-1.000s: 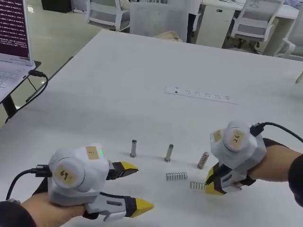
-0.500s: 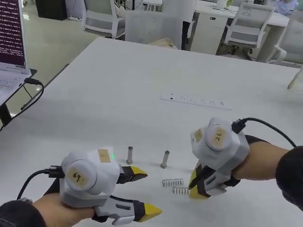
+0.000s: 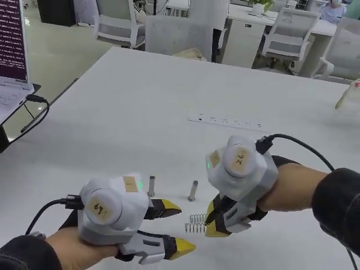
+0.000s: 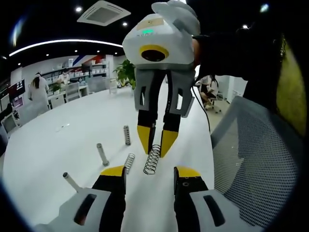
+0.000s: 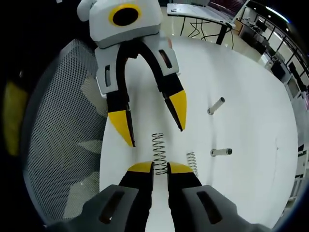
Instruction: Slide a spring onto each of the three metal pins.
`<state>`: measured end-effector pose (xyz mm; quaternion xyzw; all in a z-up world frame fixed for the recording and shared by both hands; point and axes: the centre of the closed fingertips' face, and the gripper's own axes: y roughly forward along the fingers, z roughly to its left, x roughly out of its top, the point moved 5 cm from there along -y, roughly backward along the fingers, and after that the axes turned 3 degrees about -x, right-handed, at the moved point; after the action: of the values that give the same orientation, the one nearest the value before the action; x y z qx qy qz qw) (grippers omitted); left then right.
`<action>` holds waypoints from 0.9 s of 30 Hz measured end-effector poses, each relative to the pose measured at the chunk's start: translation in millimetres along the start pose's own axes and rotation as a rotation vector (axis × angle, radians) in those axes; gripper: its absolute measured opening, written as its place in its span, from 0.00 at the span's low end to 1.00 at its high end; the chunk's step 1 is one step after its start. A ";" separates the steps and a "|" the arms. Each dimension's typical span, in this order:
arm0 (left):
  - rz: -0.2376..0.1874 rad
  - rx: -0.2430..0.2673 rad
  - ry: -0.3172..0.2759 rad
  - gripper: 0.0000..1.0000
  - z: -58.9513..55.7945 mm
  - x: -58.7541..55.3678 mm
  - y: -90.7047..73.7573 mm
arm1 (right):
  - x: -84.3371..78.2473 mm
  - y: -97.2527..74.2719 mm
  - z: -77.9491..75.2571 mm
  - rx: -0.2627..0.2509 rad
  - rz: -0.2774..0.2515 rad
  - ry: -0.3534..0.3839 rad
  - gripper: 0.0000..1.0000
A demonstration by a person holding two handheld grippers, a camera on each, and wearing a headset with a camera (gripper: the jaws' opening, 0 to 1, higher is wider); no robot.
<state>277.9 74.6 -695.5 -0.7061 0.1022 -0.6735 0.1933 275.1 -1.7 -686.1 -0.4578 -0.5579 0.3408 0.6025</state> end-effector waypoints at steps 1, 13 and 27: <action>-0.004 -0.002 0.004 0.30 -0.3 0.4 -0.1 | 0.5 -0.1 0.2 0.001 0.000 -0.001 0.08; -0.011 -0.004 0.025 0.10 -1.9 1.4 -0.4 | 4.7 -4.0 -1.9 -0.008 0.001 -0.018 0.08; -0.004 0.002 0.036 0.03 1.4 1.5 0.7 | 3.7 -4.1 -3.2 -0.007 -0.006 -0.025 0.08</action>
<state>279.5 73.6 -694.4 -0.6940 0.1034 -0.6865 0.1909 278.4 -0.3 -680.9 -0.4541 -0.5679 0.3427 0.5949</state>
